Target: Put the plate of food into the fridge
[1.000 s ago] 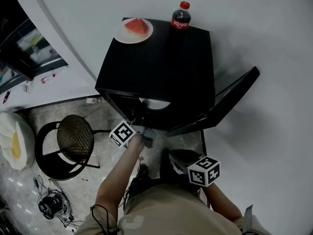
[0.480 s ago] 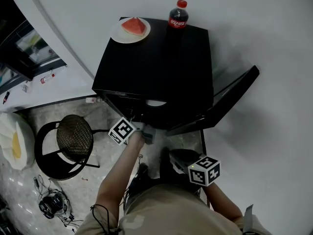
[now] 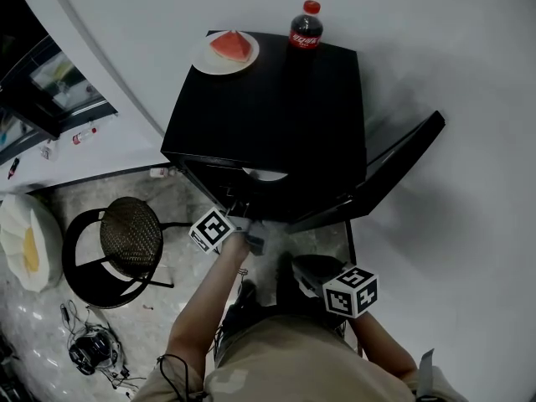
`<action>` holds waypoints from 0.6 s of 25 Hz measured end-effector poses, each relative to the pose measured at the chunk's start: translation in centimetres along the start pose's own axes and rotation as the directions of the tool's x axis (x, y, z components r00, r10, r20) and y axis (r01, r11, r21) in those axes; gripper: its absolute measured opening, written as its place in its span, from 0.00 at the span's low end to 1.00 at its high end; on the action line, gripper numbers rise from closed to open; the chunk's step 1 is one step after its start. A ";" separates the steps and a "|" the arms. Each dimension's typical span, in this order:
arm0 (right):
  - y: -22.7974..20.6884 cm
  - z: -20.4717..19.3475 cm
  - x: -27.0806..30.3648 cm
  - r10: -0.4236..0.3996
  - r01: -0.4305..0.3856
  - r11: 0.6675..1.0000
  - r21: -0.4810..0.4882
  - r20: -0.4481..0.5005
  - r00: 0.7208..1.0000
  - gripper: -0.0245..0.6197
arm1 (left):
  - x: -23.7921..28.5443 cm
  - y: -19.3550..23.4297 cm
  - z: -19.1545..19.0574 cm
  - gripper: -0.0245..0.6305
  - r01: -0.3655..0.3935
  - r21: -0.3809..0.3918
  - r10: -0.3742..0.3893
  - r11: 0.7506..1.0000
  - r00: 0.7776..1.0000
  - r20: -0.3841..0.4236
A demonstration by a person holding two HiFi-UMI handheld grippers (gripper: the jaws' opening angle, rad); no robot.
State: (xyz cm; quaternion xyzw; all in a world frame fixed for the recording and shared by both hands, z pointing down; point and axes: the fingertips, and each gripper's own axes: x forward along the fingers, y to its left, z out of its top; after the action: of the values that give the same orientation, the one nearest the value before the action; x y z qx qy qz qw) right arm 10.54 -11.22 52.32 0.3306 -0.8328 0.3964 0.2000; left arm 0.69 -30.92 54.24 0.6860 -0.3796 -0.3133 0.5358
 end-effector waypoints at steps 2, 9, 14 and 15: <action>0.1 0.0 0.1 0.001 -0.001 1.000 -0.003 0.001 1.000 0.07 | 0.1 0.0 -0.9 0.09 0.004 -0.009 -0.004 1.000 0.999 -0.037; 0.3 -0.5 0.1 -0.003 0.003 1.000 0.003 0.003 1.000 0.07 | 0.4 -0.1 -1.3 0.08 0.015 -0.033 -0.017 0.999 0.998 -0.061; 0.1 -0.5 -0.2 -0.009 0.009 1.000 0.012 0.010 1.000 0.07 | 0.7 0.2 -0.4 0.08 -0.004 -0.006 0.003 1.000 0.999 -0.048; 0.0 -0.4 -0.3 -0.012 0.011 1.000 0.013 0.012 1.000 0.07 | 0.8 0.2 -0.2 0.08 -0.006 -0.002 0.006 1.000 0.999 -0.046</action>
State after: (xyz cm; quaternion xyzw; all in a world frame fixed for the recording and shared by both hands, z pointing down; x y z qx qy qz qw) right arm 10.74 -10.74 52.42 0.3392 -0.8294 0.3988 0.1950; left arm 1.19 -31.50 54.48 0.6913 -0.3692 -0.2963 0.5459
